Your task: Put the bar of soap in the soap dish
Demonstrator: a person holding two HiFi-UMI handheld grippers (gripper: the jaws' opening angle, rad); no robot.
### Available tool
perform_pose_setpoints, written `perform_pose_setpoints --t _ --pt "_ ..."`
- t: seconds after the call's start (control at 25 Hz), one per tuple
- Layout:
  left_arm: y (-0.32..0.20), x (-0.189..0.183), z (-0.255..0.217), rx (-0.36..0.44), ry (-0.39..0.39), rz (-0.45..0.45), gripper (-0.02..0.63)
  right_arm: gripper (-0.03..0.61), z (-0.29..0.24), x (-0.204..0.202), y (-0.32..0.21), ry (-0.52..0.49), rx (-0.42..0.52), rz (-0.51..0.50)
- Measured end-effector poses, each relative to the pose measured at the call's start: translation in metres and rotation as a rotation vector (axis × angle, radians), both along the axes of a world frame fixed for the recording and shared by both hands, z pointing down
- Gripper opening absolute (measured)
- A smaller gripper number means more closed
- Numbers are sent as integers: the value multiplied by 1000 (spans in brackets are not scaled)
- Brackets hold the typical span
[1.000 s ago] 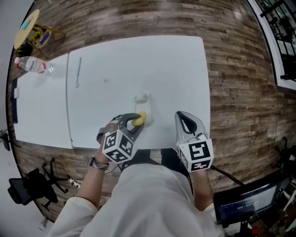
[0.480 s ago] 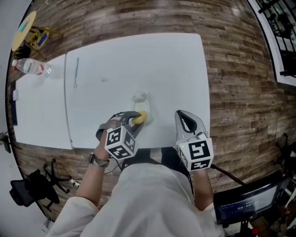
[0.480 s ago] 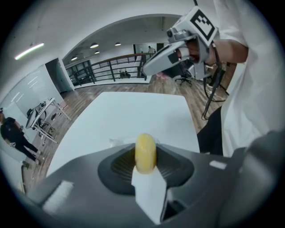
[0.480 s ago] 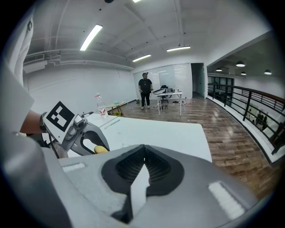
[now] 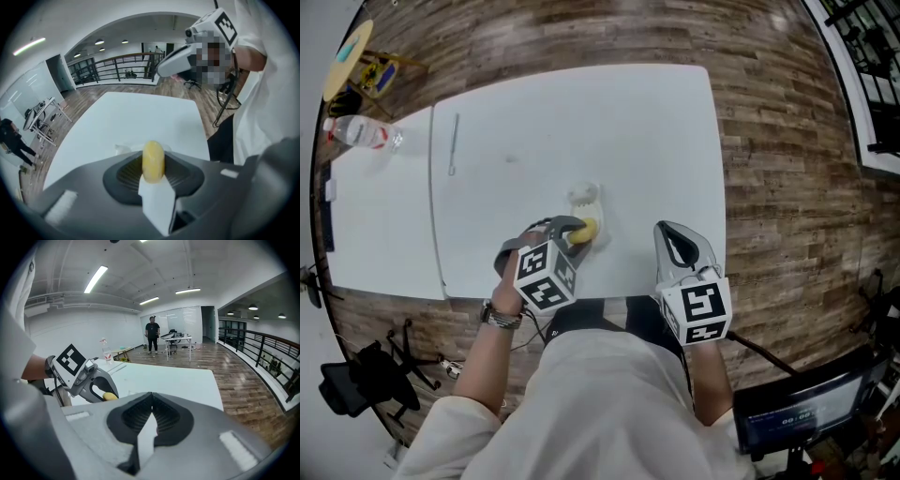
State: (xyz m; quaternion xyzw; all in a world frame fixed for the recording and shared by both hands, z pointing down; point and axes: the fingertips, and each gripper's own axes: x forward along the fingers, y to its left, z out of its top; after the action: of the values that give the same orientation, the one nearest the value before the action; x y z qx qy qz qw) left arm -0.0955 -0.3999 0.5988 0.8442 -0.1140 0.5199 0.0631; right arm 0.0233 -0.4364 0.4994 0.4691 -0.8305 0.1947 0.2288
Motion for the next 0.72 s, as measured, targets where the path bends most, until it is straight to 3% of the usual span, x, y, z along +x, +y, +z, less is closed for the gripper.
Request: perform_pose_setpoints --t 0.44,0.72 --pt "-6 4 0 -13 22 -41 133 3 0 3 1 -3 1 8" --pt "-16 3 9 10 -27 -80 133 3 2 6 2 -2 -4 15"
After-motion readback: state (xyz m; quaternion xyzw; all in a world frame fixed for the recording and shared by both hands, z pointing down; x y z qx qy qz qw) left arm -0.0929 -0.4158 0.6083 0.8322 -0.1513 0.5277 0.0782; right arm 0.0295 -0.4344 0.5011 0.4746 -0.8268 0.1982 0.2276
